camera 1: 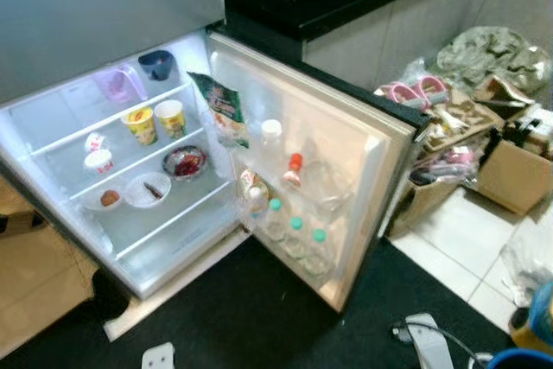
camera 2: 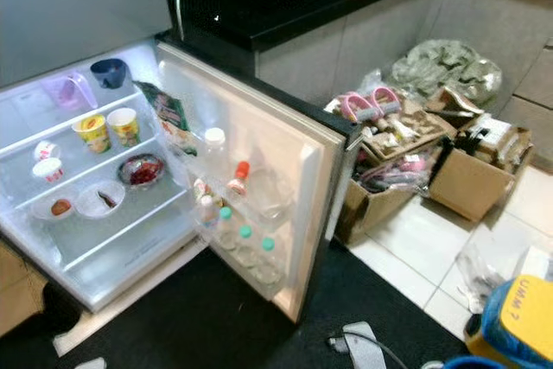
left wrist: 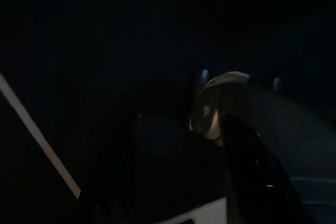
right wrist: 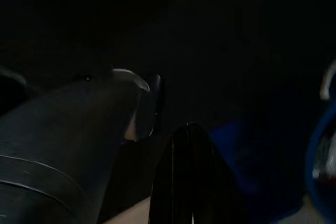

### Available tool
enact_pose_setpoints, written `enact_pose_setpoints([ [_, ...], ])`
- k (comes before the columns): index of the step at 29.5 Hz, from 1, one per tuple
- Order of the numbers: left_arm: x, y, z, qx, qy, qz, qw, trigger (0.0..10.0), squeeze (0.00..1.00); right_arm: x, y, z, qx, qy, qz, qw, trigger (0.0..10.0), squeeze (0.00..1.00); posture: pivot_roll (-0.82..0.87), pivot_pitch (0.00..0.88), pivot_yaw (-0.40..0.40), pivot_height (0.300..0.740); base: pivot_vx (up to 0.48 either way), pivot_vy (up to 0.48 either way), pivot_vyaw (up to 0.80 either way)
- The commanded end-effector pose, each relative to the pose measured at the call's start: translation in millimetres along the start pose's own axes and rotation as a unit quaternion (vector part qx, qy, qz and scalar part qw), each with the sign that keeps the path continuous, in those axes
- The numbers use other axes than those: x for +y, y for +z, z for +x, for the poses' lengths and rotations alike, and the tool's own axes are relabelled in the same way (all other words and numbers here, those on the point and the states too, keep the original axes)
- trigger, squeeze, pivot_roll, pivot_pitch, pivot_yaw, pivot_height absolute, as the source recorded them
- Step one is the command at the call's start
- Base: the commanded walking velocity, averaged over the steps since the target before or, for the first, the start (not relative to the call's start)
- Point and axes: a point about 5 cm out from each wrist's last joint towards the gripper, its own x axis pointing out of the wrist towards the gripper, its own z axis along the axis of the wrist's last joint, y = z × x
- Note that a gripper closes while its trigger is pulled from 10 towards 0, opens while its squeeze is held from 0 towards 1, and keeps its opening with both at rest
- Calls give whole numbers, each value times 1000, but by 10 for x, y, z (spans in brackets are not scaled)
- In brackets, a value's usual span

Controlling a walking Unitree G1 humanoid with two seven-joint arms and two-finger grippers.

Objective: Restocking fridge

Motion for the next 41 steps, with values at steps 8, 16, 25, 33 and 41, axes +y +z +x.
enact_pose_setpoints([
  [8, 23, 30, 2, -3, 4, 3, 1000, 10000, 0, -27, -58, -9, -2, -11, 16, 1000, 10000, 0, -65, 0, 18, 740, 0, 0, -772],
  [16, -1, 31, 5, -4, 0, 6, 1000, 10000, 0, -1, 83, 1, -28, -2, 10, 1000, 10000, 0, -63, 0, 19, 740, 0, 0, -96],
  [25, 22, 46, 3, -7, 2, 7, 1000, 10000, 0, 7, 120, 2, -35, 1, 9, 999, 10000, 0, -62, 0, 20, 740, 0, 0, 0],
  [33, 32, 36, 1, -5, 6, 10, 1000, 10000, 0, 15, 95, 4, -33, 2, 10, 999, 10000, 0, -62, 0, 20, 740, 0, 0, 0],
  [41, 39, 28, -1, -3, 8, 12, 1000, 10000, 0, 38, 25, 9, -15, 6, 7, 1000, 10000, 0, -60, 0, 19, 740, 0, 0, -781],
])
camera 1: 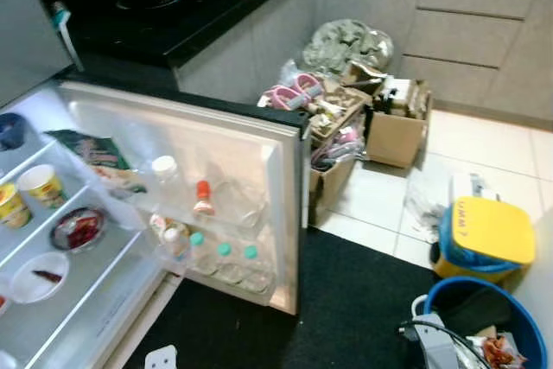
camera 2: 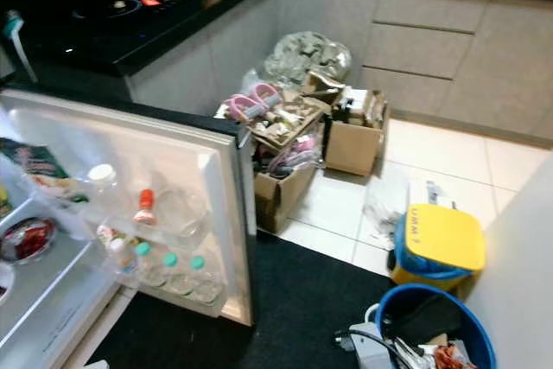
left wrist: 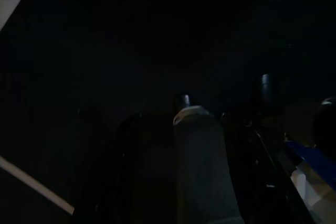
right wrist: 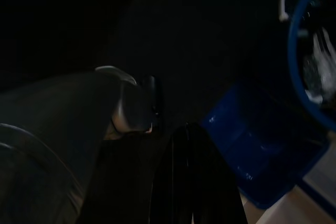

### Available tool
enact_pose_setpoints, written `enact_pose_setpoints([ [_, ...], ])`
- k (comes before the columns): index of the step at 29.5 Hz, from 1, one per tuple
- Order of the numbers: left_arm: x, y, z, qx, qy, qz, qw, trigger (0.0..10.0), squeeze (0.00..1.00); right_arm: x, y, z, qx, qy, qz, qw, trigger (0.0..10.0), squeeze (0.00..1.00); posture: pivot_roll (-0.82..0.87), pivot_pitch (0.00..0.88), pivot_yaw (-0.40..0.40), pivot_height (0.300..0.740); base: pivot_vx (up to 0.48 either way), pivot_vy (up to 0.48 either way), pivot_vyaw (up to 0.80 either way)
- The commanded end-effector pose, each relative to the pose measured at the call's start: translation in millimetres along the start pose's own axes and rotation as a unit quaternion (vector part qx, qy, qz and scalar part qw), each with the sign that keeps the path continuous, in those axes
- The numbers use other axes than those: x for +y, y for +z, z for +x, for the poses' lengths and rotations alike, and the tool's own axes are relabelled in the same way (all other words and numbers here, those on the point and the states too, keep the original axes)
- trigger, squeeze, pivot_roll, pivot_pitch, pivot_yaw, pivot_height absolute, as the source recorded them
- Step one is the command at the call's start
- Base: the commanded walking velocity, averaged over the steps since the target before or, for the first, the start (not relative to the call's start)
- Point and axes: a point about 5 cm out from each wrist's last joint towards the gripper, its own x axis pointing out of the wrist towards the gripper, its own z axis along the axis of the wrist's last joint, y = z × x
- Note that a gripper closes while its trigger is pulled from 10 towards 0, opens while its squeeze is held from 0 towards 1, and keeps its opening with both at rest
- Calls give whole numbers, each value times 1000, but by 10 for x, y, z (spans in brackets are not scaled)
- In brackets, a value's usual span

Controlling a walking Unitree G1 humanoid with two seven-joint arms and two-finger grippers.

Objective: Restocking fridge

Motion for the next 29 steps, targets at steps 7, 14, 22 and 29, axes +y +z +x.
enact_pose_setpoints([
  [7, 64, 1, -7, 3, 10, 14, 1000, 10000, 0, 15, -16, 4, 2, 0, 4, 1000, 10000, 0, -61, 0, 26, 740, 0, 0, -781],
  [14, 69, 3, -8, 3, 10, 16, 1000, 10000, 0, 27, -16, 6, 1, 3, 5, 1000, 10000, 0, -61, 0, 27, 740, 0, 0, -784],
  [22, 68, 2, -8, 2, 12, 13, 1000, 10000, 0, 29, -13, 7, -1, 2, 2, 1000, 10000, 0, -60, 0, 24, 740, 0, 0, -784],
  [29, 64, 5, -7, 1, 11, 16, 1000, 10000, 0, 28, 30, 9, -13, 0, 4, 1000, 10000, 0, -60, 0, 23, 740, 0, 0, -559],
])
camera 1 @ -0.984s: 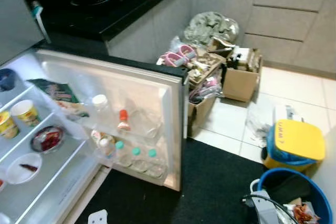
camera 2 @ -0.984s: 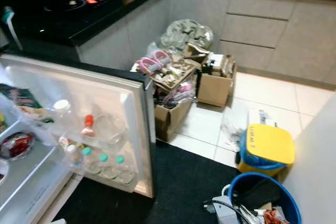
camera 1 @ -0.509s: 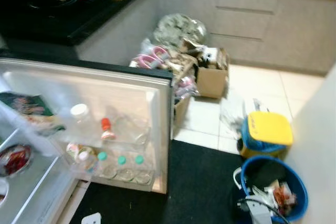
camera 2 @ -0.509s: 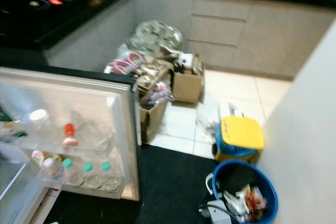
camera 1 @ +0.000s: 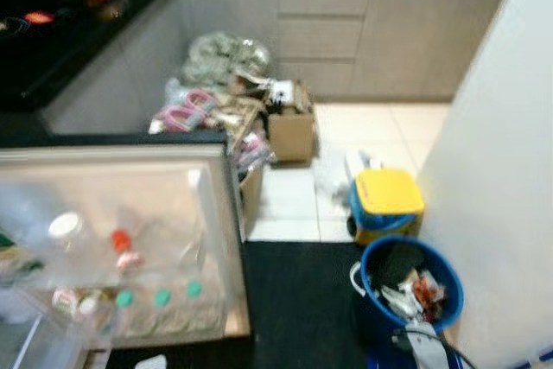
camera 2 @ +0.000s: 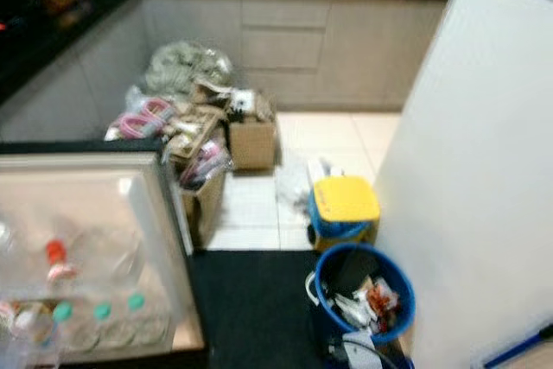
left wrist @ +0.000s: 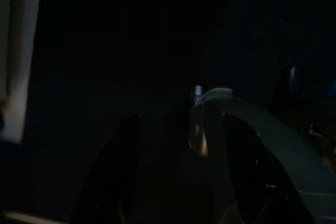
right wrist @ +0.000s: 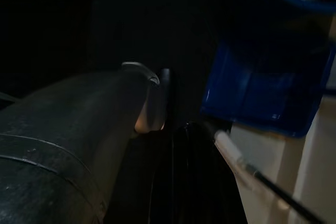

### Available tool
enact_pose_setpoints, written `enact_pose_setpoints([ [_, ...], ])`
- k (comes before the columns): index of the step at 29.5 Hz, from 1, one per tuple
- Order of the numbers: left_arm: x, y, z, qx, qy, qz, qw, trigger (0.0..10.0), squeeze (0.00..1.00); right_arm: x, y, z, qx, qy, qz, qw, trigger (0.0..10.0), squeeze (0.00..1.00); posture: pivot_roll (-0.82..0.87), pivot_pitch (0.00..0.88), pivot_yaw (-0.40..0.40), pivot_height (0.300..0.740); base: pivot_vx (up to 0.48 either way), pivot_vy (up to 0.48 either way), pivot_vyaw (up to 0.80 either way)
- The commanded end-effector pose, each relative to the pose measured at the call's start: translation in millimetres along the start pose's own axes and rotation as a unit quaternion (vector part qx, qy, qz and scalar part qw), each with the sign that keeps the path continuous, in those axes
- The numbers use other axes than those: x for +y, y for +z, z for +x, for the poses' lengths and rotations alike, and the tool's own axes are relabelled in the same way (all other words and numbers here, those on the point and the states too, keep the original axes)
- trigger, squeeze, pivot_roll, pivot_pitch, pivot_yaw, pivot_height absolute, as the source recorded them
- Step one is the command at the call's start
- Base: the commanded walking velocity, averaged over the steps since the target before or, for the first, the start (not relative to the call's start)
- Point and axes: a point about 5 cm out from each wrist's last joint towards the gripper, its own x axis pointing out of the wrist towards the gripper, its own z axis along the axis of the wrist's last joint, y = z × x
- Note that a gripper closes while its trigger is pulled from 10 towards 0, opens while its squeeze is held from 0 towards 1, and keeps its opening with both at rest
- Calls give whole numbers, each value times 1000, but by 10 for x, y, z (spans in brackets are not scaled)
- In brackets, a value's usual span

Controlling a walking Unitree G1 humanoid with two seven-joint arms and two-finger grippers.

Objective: Restocking fridge

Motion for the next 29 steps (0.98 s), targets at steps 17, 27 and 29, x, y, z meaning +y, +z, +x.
enact_pose_setpoints([
  [17, 84, -46, -13, 13, 24, 7, 1000, 10000, 0, -10, 64, -1, -16, 1, -7, 1000, 10000, 0, -61, 0, 22, 740, 29, -189, 0],
  [27, 116, -46, -17, 14, 33, 19, 999, 10000, 0, -41, 121, -13, -31, 2, -40, 999, 10000, 0, -60, 0, 21, 740, 0, 0, 590],
  [29, 113, -43, -16, 14, 32, 22, 999, 10000, 0, -28, 126, -10, -31, 8, -37, 999, 10000, 0, -61, 0, 21, 740, 0, 0, 800],
])
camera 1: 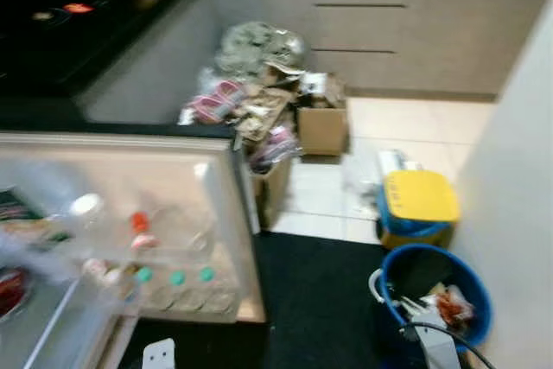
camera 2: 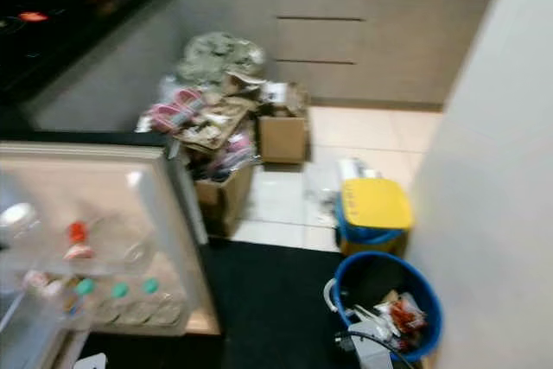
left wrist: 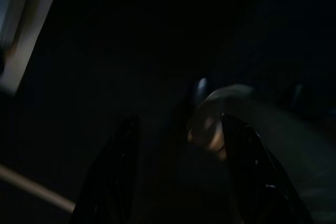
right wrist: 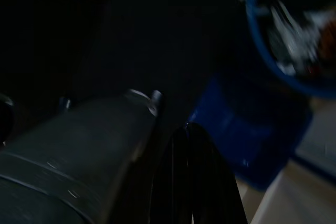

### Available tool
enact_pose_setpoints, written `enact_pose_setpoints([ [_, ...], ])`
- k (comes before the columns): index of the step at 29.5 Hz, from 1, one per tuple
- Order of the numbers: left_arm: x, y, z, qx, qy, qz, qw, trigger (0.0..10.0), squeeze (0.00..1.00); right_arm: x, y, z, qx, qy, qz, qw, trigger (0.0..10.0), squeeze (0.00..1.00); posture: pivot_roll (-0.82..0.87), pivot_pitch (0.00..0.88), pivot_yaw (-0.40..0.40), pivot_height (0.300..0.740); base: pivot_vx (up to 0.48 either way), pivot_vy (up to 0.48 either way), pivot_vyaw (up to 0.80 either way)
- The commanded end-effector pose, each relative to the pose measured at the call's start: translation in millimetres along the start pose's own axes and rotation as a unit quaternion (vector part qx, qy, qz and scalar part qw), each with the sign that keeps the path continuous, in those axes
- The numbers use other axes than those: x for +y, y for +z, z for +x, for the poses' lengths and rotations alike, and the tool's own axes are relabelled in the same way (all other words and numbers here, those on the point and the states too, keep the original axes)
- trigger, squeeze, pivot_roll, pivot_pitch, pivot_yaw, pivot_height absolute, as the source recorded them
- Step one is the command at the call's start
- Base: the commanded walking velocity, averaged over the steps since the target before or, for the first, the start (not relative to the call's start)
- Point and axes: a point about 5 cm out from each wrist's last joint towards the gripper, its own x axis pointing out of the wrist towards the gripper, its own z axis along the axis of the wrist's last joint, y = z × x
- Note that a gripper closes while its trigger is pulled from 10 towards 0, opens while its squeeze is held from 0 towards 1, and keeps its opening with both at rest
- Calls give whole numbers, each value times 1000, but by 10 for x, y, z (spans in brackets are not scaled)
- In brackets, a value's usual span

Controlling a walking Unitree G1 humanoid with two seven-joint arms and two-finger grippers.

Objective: Restocking fridge

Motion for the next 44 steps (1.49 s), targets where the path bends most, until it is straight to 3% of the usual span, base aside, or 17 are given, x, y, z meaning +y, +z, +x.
enact_pose_setpoints([
  [1, 78, -17, -7, 7, 11, 10, 1000, 10000, 0, 65, 27, 19, -5, 12, -1, 1000, 10000, 0, -61, 0, 21, 740, 0, 0, 800],
  [10, 47, -26, -6, 9, 6, 20, 1000, 10000, 0, 62, -3, 19, 0, -1, -1, 1000, 10000, 0, -60, 0, 21, 740, 0, 0, 721],
  [44, -15, -17, 0, 12, -17, 42, 999, 10000, 0, 62, -31, 23, 12, -15, -2, 1000, 10000, 0, -50, 0, 23, 740, 30, 0, 0],
])
